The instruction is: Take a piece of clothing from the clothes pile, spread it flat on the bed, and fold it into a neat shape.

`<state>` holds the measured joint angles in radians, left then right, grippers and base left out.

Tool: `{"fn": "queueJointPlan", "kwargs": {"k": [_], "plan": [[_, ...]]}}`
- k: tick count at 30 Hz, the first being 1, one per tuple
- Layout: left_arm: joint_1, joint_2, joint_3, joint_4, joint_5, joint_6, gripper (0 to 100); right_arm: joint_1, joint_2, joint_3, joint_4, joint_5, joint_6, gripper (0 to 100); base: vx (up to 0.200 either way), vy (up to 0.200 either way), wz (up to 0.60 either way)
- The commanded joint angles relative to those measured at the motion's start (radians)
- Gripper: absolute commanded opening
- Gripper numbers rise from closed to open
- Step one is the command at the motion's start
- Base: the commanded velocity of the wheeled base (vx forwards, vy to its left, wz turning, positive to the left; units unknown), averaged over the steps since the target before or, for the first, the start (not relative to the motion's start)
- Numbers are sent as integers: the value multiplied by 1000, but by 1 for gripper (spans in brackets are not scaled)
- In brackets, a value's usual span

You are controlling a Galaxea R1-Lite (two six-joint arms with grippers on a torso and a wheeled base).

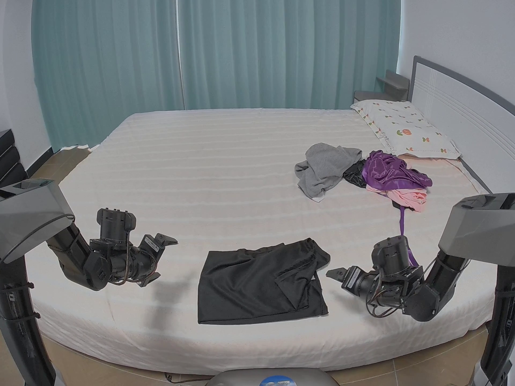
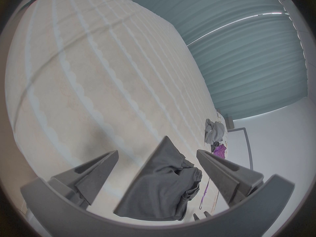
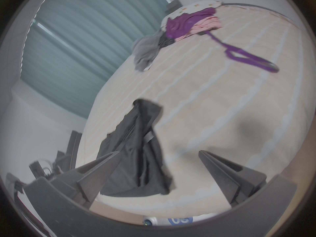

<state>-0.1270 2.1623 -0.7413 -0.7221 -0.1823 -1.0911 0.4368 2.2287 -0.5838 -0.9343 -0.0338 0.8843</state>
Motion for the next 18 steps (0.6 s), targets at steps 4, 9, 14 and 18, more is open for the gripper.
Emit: {"fn": "queueJointPlan", "kwargs": {"k": [4,9,14,18], "plan": [[-2,4,0,0,0,2,100,160,49,-137,147,-84,-59,100,0,0,0],[-2,4,0,0,0,2,100,180,101,-205,199,-150,-159,100,0,0,0],[-3,5,-4,0,0,3,100,197,108,-278,265,-184,-222,100,0,0,0],[-3,11,-17,0,0,5,100,229,117,-387,391,-190,-258,100,0,0,0]]}}
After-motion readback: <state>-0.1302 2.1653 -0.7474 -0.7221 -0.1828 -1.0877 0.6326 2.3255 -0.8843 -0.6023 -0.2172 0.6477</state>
